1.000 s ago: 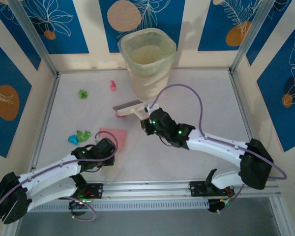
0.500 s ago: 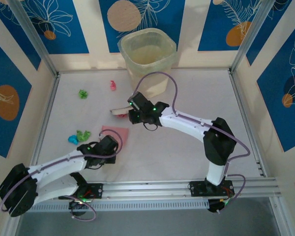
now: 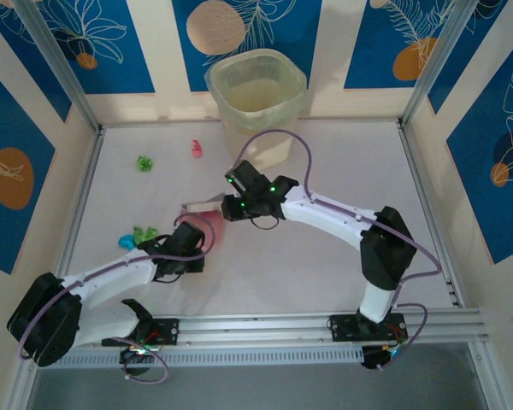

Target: Sweep away the paper scraps from the table

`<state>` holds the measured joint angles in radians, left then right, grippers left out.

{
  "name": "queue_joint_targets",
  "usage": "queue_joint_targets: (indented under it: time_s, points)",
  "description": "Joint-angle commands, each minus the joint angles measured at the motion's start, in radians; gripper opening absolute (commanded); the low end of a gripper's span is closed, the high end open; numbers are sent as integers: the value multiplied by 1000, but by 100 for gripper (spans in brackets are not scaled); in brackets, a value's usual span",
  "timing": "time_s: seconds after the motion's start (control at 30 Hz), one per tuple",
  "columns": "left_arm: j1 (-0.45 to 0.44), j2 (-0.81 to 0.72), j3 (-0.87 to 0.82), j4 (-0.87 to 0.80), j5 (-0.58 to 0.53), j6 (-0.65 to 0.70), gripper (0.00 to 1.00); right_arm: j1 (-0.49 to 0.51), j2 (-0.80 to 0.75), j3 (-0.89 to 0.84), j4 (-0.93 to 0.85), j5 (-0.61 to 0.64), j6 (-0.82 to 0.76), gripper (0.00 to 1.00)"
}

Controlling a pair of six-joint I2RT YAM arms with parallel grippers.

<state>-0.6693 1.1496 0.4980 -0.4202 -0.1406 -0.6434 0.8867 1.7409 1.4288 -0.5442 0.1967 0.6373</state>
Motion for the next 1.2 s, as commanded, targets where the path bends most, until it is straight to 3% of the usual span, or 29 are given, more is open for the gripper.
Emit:
queue_joint_targets:
  time_s: [0.0,0.2,0.43,0.63,0.83,1.07,1.17]
  points:
    - [22,16,-12,17,28,33,0,22,-126,-69,-38,-90,42,0]
    - [31,18,-18,29,45,49,0,29,-261,-181,-58,-160,56,0]
    - [31,-21,-32,43,62,60,0,27,-369,-224,-75,-116,59,0]
    - [31,-61,-52,58,73,65,0,18,-435,-229,-62,5,9,0]
    - [31,-83,-64,71,83,71,0,-8,-547,-341,46,185,-42,0]
    - [31,-151,-92,91,87,80,0,-69,-690,-659,310,456,-149,0]
    - [30,-171,-101,99,83,82,0,-102,-744,-838,501,444,-193,0]
